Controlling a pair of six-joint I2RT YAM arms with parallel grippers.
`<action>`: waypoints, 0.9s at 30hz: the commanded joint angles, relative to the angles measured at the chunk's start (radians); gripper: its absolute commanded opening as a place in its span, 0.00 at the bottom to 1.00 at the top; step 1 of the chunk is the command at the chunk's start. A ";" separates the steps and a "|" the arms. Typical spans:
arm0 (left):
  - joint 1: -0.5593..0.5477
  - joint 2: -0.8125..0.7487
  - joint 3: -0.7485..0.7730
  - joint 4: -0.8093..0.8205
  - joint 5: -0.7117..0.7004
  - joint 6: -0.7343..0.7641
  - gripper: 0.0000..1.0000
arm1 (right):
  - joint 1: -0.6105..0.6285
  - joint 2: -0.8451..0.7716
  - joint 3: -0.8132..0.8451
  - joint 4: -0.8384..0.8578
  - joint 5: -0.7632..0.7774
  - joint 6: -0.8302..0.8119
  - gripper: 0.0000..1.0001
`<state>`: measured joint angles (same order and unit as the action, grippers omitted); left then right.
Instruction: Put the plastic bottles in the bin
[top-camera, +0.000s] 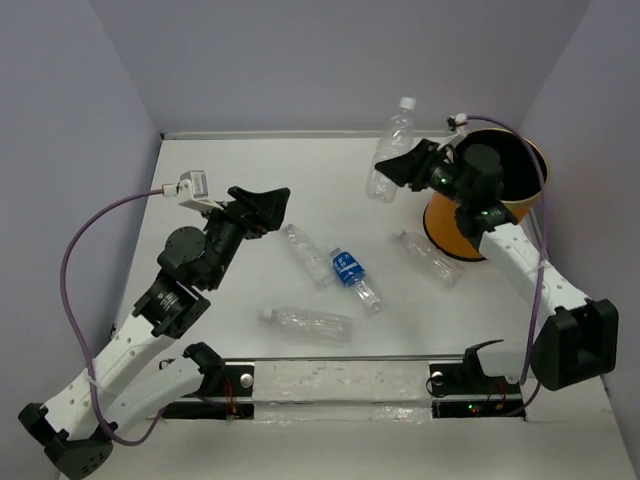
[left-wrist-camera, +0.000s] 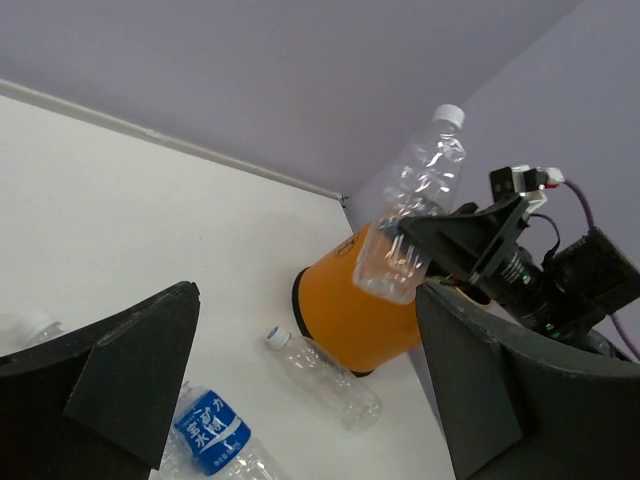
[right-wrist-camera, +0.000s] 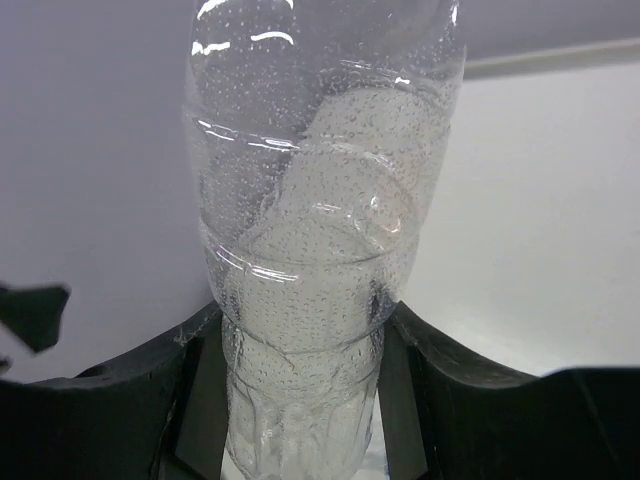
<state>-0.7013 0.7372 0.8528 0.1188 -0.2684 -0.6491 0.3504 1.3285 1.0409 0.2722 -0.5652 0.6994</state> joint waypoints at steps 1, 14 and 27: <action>-0.006 -0.082 -0.011 -0.204 -0.012 0.096 0.99 | -0.229 -0.133 0.139 -0.202 0.203 -0.159 0.23; 0.008 -0.190 -0.113 -0.298 -0.038 0.253 0.99 | -0.459 -0.075 0.194 -0.350 0.907 -0.360 0.34; 0.040 -0.213 -0.120 -0.294 -0.023 0.266 0.99 | -0.443 -0.190 0.234 -0.444 0.671 -0.385 0.94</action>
<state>-0.6739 0.5274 0.7368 -0.2070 -0.2951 -0.4095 -0.1101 1.2102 1.2030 -0.1776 0.2771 0.3210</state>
